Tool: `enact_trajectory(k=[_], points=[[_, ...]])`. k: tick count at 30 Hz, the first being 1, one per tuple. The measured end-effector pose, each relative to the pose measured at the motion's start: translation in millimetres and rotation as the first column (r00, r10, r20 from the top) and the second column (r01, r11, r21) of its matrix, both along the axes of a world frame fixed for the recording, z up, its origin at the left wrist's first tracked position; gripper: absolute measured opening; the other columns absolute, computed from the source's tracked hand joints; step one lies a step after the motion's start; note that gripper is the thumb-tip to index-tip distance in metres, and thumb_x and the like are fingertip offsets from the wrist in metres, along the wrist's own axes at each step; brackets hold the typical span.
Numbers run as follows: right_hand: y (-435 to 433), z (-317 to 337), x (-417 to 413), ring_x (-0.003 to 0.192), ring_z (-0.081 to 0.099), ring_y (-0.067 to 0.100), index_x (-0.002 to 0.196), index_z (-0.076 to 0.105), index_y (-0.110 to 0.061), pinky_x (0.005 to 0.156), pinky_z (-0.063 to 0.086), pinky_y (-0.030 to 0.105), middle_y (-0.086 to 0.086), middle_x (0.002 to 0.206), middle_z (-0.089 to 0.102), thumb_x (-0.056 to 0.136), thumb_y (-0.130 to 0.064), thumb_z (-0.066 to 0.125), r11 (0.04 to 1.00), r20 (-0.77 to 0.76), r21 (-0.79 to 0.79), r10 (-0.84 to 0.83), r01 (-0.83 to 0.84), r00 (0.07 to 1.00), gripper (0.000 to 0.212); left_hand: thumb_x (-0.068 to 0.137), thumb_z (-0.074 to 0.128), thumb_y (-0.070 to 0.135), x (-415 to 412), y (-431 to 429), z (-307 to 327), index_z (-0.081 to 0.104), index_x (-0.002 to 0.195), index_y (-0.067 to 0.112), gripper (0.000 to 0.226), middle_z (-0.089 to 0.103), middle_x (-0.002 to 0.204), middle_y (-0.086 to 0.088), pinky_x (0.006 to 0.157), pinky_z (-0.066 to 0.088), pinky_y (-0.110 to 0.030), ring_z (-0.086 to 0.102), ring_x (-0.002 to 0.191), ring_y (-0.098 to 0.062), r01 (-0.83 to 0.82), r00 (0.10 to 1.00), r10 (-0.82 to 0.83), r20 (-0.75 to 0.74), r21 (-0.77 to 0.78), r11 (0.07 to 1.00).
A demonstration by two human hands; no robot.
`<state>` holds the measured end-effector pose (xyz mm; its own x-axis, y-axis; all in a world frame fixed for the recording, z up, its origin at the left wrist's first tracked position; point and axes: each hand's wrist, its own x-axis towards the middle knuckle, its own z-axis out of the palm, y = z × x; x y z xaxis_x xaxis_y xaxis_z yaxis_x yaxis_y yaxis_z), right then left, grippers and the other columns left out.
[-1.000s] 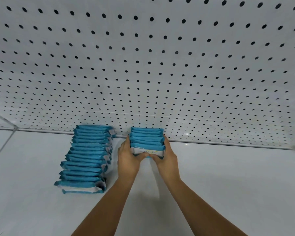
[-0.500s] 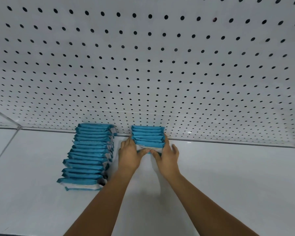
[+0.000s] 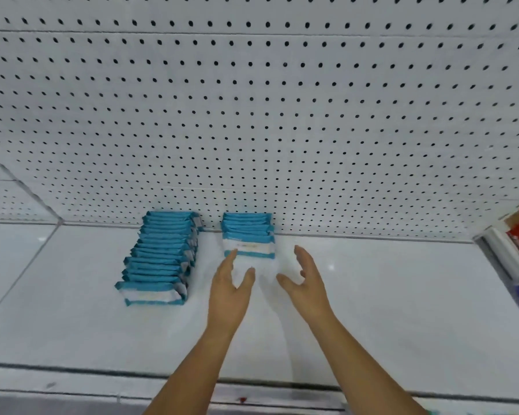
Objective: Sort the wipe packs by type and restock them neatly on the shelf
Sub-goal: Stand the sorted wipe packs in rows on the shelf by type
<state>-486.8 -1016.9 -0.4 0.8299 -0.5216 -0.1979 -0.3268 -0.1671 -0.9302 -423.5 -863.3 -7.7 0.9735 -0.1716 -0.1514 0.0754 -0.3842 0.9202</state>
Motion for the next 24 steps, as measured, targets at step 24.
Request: enact_trajectory(k=[24], points=[[63.5, 9.8, -393.9, 0.117, 0.056, -0.001, 0.132, 0.052, -0.026, 0.098, 0.044, 0.01, -0.016, 0.13, 0.057, 0.092, -0.011, 0.064, 0.902, 0.05, 0.064, -0.43, 0.427, 0.901, 0.045, 0.094, 0.067, 0.027, -321.5, 23.1, 5.2, 0.046, 0.142, 0.035, 0.053, 0.05, 0.141, 0.013, 0.105, 0.034, -0.017, 0.046, 0.126, 0.005, 0.566, 0.807, -0.585, -0.082, -0.175, 0.805]])
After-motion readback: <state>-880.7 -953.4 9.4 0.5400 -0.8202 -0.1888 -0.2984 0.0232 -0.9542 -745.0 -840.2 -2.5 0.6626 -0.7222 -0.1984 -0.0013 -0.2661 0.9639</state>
